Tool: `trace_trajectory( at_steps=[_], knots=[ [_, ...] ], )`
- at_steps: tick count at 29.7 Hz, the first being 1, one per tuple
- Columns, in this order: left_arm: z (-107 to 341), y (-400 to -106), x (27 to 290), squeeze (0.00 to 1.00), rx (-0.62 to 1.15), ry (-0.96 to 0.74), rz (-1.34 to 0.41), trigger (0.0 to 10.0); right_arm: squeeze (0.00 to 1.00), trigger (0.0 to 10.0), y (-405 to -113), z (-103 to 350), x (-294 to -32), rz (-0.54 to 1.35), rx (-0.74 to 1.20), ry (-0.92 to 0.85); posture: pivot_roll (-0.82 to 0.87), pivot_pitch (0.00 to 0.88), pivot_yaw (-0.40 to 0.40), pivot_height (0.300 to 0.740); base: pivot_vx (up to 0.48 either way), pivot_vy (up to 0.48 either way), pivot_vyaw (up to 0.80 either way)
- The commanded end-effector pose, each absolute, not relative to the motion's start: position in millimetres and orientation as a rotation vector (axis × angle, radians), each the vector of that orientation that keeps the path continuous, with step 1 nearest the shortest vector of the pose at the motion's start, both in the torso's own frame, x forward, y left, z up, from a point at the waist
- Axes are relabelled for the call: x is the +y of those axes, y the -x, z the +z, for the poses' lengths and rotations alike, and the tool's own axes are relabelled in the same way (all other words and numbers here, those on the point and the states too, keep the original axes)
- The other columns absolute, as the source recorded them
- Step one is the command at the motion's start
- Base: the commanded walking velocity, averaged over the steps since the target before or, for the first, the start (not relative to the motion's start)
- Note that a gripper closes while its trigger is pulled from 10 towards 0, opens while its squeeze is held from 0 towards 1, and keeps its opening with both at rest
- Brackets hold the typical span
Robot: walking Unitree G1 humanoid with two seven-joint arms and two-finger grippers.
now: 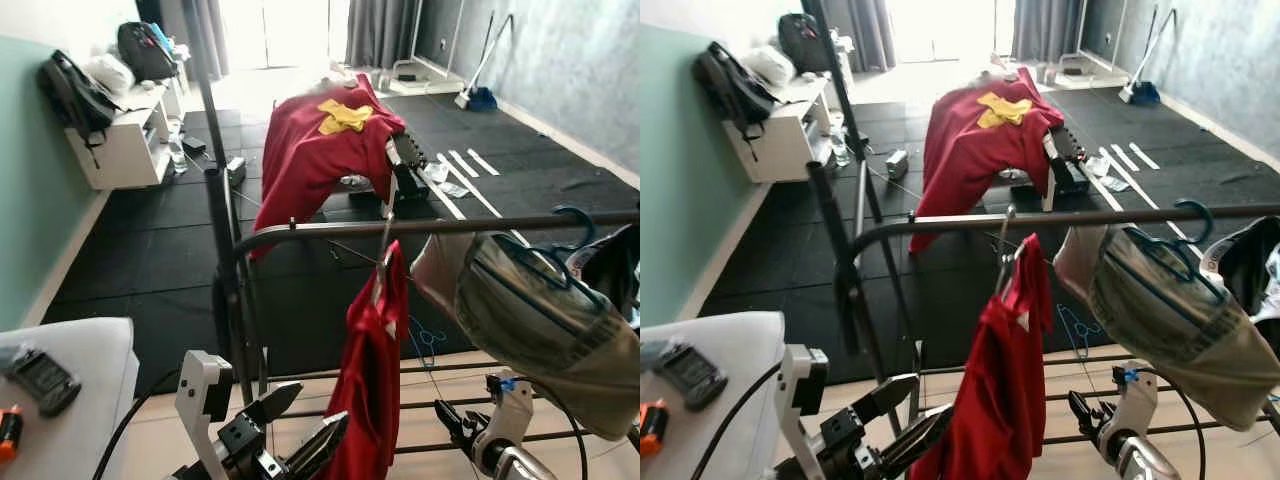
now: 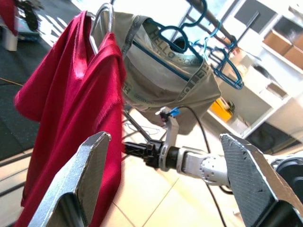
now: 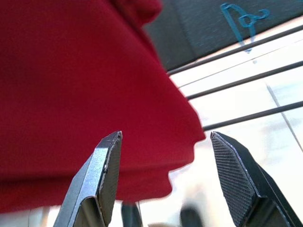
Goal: Hang hanger
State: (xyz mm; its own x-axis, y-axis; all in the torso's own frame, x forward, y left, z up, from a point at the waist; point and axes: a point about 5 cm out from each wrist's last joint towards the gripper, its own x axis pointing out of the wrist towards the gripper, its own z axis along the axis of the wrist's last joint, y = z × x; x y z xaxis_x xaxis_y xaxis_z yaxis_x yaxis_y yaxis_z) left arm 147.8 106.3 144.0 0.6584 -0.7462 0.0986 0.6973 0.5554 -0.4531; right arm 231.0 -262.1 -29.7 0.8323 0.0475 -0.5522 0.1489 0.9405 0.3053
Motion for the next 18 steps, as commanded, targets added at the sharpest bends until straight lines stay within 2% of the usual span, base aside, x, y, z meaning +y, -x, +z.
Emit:
trace_trajectory(
  at_steps=[1,8,13,14,15,16,18],
  knots=[
    [141,-144,108,0.00,0.127,0.502,-0.871,10.0,0.00,10.0,-231,-31,-260,-0.049,0.606,-0.344,-0.05,0.000,-0.006,0.740,-0.476,0.000,0.00],
    [139,-143,112,0.00,0.125,0.533,-0.857,10.0,0.00,10.0,-231,-31,-260,-0.050,0.606,-0.344,-0.05,0.000,-0.007,0.740,-0.457,0.000,0.00],
    [136,-147,118,0.00,0.118,0.571,-0.825,10.0,0.00,10.0,-231,-31,-260,-0.050,0.605,-0.344,-0.05,0.000,-0.009,0.740,0.000,0.000,0.00],
    [124,-157,132,0.00,0.118,0.587,-0.712,10.0,0.00,10.0,-232,-31,-260,-0.049,0.605,-0.343,-0.05,0.000,-0.007,0.740,0.000,0.000,0.00],
    [124,-157,132,0.00,0.118,0.587,-0.712,10.0,0.00,10.0,-232,-31,-260,-0.049,0.605,-0.343,-0.05,0.000,-0.007,0.740,0.000,0.000,0.00],
    [98,-175,159,0.00,0.136,0.573,-0.484,10.0,0.00,10.0,-232,-31,-260,-0.049,0.604,-0.343,-0.05,0.000,-0.008,0.740,0.255,-0.401,0.00],
    [98,-175,159,0.00,0.136,0.573,-0.484,10.0,0.00,10.0,-232,-31,-260,-0.049,0.604,-0.343,-0.05,0.000,-0.008,0.740,0.255,-0.401,0.00]
  ],
)
